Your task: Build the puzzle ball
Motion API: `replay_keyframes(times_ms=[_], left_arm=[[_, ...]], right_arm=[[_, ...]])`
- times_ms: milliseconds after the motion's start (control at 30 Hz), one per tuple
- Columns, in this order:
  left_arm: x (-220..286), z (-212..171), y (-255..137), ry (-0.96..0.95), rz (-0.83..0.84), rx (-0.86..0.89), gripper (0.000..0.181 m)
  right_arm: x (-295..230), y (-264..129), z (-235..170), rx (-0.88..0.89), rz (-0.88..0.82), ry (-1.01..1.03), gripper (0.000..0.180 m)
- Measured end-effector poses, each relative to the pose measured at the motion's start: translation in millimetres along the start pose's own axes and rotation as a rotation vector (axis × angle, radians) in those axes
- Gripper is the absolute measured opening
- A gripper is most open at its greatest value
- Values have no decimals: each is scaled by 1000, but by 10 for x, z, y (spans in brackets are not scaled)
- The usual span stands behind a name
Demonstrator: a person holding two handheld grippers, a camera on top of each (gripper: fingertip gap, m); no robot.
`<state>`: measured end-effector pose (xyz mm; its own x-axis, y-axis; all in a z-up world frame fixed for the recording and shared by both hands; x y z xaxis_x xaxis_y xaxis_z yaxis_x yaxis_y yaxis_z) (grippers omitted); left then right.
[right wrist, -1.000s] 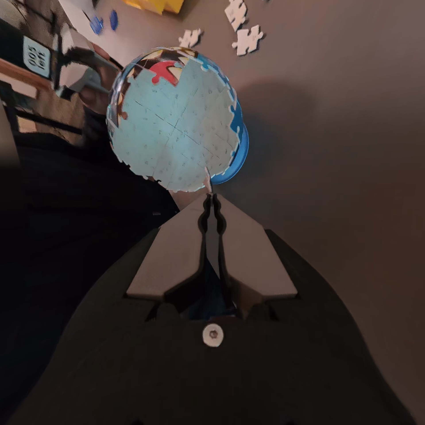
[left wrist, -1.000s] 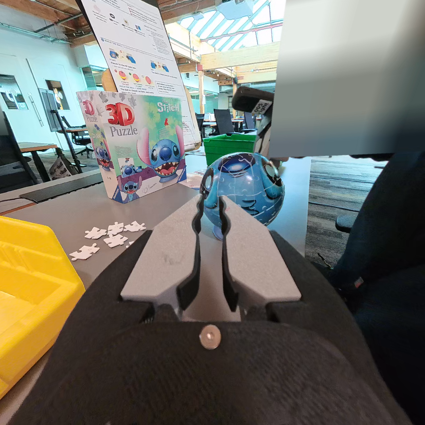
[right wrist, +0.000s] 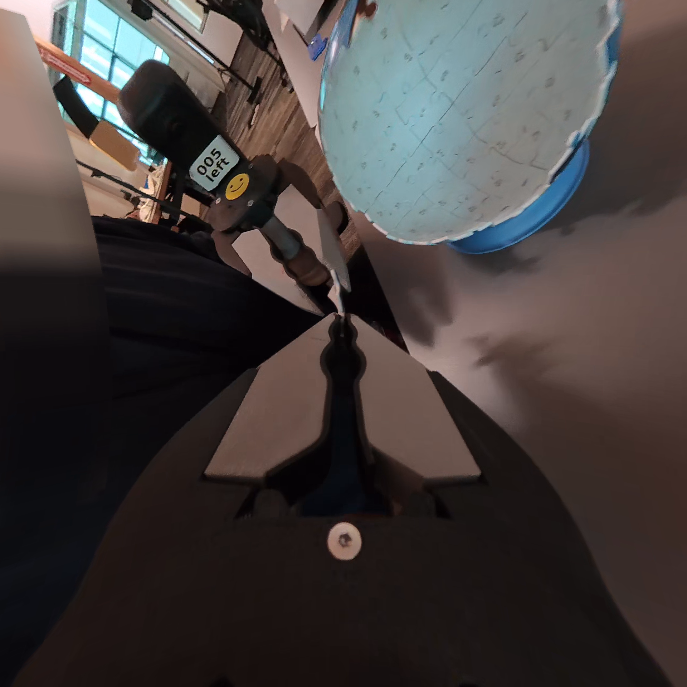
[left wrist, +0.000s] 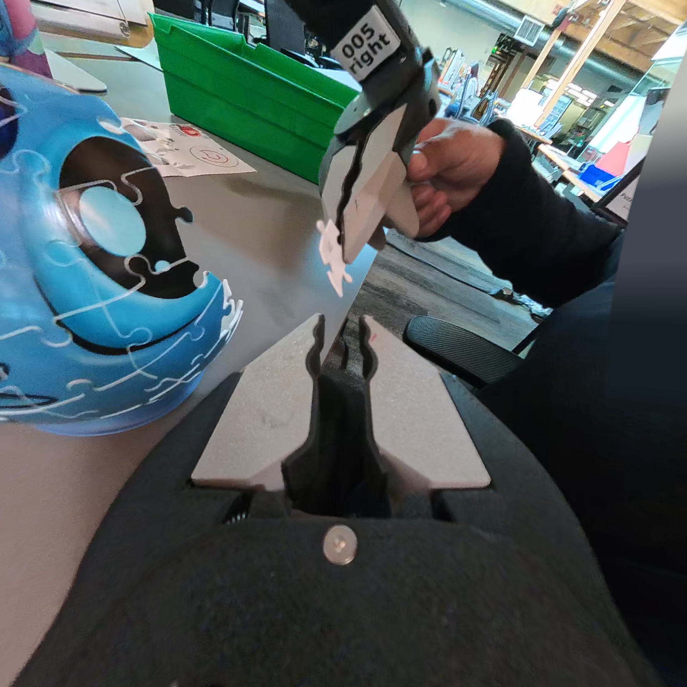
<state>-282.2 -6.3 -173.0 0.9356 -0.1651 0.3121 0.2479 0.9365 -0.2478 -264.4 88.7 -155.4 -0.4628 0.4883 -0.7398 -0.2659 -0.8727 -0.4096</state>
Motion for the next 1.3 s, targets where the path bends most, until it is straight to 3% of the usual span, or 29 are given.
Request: replay_keyframes(times_ms=[167,233,333,533,1300], left_arm=[[-16,5,19,-39,-24,17,17],[11,-4,16,-58,-61,26,3],[-5,-43,9,-80,-68,34,2],[-12,-90,-7,-168,-108,64,2],[-63,-141,-17,-211,-148,59,4]], right_arm=[[-15,168,-78,-71,55,-16,0],[-20,219,-95,-93,68,-22,0],[1,251,-97,-105,58,-39,0],[2,277,-96,-69,65,-48,0],[71,361,28,67,145,3,0]])
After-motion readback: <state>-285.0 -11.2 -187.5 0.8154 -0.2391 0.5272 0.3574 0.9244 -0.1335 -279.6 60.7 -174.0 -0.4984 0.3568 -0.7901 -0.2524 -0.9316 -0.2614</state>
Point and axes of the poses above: each gripper's, where its closed fingertips meet, y out along the fingers, z out of its top, x = y × z across the jaws, the point moved 4 cm from there along -y, back along the fingers, and after that the axes turned 1 degree about -x, right-handed, at the moved point
